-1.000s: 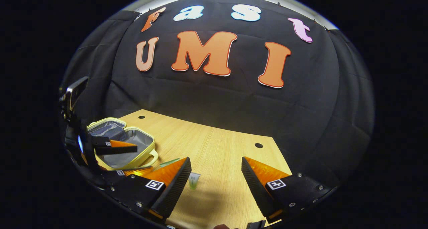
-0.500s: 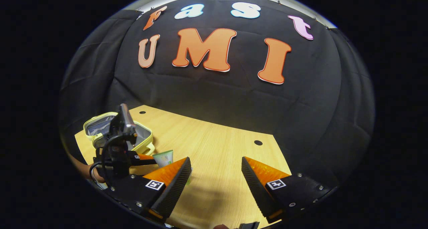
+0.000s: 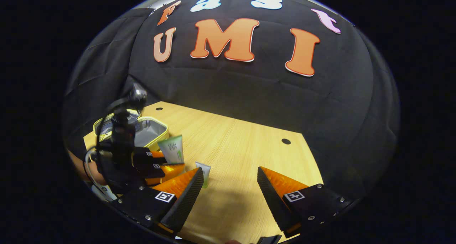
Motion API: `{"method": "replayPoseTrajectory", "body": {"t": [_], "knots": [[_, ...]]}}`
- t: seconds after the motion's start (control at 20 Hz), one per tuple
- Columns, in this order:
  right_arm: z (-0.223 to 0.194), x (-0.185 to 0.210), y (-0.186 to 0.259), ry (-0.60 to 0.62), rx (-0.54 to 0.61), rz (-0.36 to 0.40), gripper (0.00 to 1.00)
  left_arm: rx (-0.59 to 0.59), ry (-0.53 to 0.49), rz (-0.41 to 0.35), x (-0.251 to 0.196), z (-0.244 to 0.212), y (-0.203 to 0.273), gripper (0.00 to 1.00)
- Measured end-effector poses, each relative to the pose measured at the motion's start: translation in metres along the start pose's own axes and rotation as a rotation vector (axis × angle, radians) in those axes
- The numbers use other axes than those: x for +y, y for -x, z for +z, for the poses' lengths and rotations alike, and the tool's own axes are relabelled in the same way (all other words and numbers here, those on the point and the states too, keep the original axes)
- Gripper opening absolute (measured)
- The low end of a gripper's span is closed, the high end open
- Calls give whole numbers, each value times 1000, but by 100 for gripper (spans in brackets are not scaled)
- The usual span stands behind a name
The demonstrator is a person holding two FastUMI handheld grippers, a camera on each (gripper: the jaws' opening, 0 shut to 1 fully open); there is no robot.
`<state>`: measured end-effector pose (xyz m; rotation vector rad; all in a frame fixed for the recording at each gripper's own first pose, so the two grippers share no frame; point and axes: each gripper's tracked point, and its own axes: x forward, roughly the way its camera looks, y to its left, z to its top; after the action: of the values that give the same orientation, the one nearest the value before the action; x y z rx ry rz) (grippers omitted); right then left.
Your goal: First open the suitcase, pack the skin care products into it, and then close the suitcase.
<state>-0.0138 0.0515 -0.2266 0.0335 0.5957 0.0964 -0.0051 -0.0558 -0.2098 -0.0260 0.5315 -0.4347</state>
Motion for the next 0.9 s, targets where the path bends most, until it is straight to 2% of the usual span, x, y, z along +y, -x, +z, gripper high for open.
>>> {"method": "replayPoseTrajectory", "body": {"t": [0.45,0.65,0.75,0.85,0.9], "knots": [[-37,38,-46,-10,79,144,96,-82,-2,154,39,80,89,35],[-64,49,-70,0,131,171,94,-87,-11,246,65,94,125,35],[-73,56,-81,-2,151,188,92,-78,-10,292,80,90,142,35],[-77,63,-95,0,158,194,85,-59,-10,338,93,86,155,37],[-80,64,-102,-1,161,192,78,-53,-9,358,99,84,162,35]]}}
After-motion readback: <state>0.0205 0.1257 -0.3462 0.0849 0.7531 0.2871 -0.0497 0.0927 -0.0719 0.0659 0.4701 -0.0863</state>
